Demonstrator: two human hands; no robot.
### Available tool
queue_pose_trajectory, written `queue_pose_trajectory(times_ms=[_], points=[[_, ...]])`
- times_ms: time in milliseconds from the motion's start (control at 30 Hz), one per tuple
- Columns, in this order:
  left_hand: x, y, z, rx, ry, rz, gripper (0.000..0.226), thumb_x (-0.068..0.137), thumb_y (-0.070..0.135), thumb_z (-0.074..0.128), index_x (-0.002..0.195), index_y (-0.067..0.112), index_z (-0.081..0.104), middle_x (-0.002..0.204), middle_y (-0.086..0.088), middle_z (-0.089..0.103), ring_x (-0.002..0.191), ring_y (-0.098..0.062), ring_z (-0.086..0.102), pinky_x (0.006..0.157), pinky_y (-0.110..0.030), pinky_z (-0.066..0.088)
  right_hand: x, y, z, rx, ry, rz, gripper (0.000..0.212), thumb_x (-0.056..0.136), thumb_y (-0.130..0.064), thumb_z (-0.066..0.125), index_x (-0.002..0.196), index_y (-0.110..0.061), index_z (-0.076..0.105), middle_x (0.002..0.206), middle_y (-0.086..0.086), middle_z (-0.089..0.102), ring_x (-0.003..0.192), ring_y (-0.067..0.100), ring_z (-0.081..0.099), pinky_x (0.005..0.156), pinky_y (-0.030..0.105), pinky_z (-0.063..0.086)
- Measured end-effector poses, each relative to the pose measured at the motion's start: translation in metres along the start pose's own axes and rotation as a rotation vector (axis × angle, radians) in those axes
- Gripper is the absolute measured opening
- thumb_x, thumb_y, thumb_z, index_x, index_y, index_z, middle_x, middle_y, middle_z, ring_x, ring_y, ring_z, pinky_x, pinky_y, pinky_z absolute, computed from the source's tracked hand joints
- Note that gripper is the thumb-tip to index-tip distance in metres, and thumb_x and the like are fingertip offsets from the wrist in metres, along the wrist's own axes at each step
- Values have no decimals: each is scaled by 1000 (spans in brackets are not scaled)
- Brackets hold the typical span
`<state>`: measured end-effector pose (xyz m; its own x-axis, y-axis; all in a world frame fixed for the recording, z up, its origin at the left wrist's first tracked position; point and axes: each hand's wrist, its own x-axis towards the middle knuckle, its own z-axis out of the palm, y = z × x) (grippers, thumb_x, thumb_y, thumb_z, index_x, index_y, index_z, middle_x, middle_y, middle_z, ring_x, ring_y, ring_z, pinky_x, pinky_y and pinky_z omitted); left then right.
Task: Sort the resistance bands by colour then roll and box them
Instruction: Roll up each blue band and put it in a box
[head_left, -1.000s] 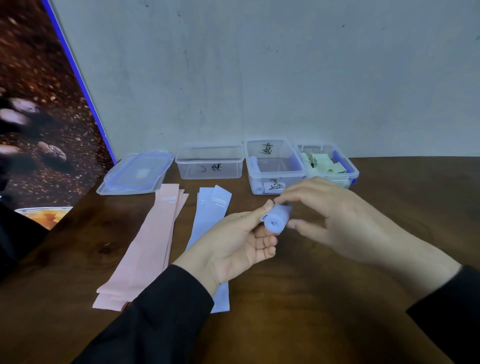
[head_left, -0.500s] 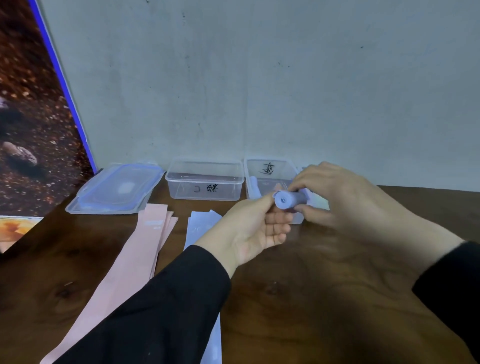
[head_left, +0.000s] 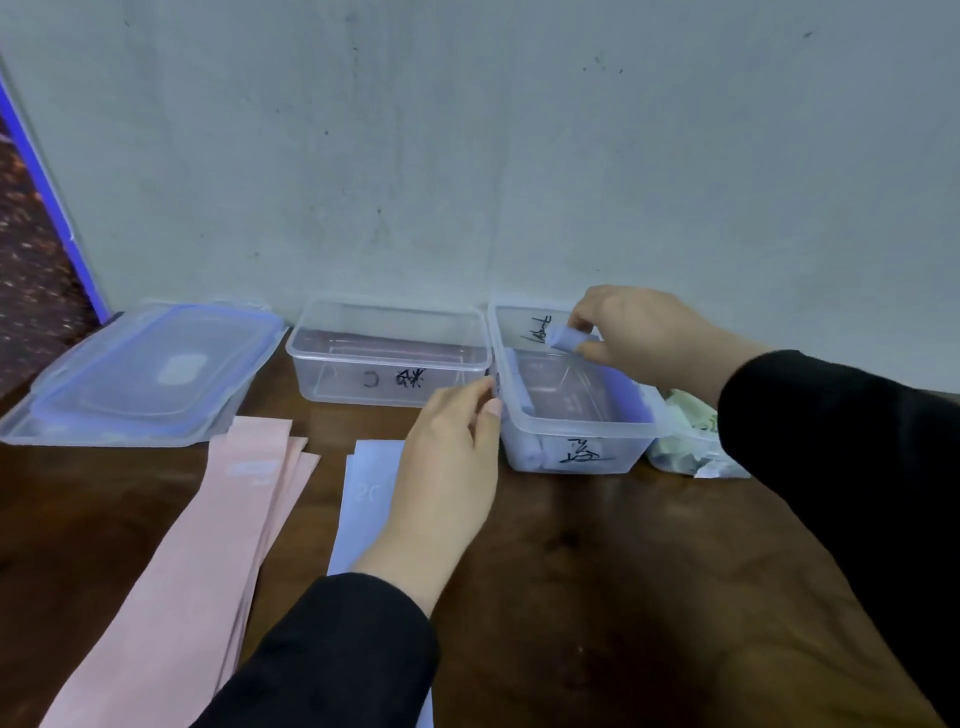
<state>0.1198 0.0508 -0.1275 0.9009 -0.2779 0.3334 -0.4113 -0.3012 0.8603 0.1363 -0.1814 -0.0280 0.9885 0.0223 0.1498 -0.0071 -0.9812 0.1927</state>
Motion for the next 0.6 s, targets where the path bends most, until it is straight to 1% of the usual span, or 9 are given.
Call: queue_pose_trajectory(times_ms=[67, 100, 200, 233, 267, 333, 400, 467, 600], points=[[1, -1, 4, 16, -63, -9, 40, 105, 31, 45, 144, 29, 51, 129, 15, 53, 117, 1, 47, 92, -4, 30, 19, 1, 13, -24, -23, -12, 48, 102, -61, 40, 103, -20, 65, 107, -1, 59, 96, 28, 60, 78, 36, 46], [1, -1, 5, 27, -97, -3, 42, 106, 33, 43, 147, 31, 47, 134, 15, 52, 121, 2, 44, 94, -5, 28, 27, 1, 20, -36, -38, -21, 45, 103, -58, 42, 103, -20, 65, 107, 0, 59, 97, 28, 60, 76, 36, 44], [2, -1, 6, 33, -176, 5, 45, 107, 36, 38, 151, 34, 40, 150, 18, 43, 131, 8, 33, 95, 6, 16, 47, 1, 37, -66, -72, -26, 44, 104, -56, 41, 99, -18, 63, 105, 2, 58, 94, 31, 60, 75, 36, 45], [2, 0, 6, 25, -193, -1, 46, 107, 37, 36, 153, 36, 36, 154, 20, 37, 136, 8, 28, 98, 5, 13, 51, 1, 43, -82, -78, -21, 44, 104, -55, 40, 97, -18, 62, 105, 3, 58, 94, 32, 60, 76, 37, 47], [1, 0, 5, 15, -207, -6, 48, 107, 38, 35, 154, 39, 32, 157, 22, 32, 140, 8, 24, 102, 1, 12, 55, 1, 48, -99, -76, -19, 43, 105, -54, 40, 97, -18, 62, 106, 3, 59, 94, 32, 61, 77, 38, 48], [1, 1, 5, -4, -233, -2, 49, 107, 40, 33, 155, 45, 24, 158, 27, 24, 143, 9, 17, 107, -6, 12, 59, 1, 57, -131, -65, -14, 43, 105, -53, 40, 97, -17, 62, 107, 4, 59, 96, 33, 61, 75, 36, 46], [0, 1, 5, -14, -265, 0, 48, 107, 41, 33, 153, 48, 23, 159, 27, 22, 145, 10, 15, 109, -9, 11, 61, 1, 64, -162, -60, -18, 43, 106, -52, 39, 98, -17, 63, 109, 3, 60, 97, 32, 62, 73, 34, 42], [-1, 1, 5, -15, -285, -1, 46, 107, 41, 34, 152, 47, 27, 160, 25, 24, 145, 9, 17, 109, -9, 12, 62, 1, 68, -195, -63, -23, 41, 106, -50, 40, 99, -16, 63, 108, 3, 58, 97, 31, 63, 71, 34, 41], [-1, 3, 4, -33, -284, -31, 45, 106, 43, 37, 150, 49, 33, 156, 23, 36, 142, 6, 27, 113, -14, 22, 64, -1, 74, -232, -22, -48, 22, 106, -34, 47, 100, -19, 62, 109, 1, 59, 100, 29, 64, 69, 34, 40]])
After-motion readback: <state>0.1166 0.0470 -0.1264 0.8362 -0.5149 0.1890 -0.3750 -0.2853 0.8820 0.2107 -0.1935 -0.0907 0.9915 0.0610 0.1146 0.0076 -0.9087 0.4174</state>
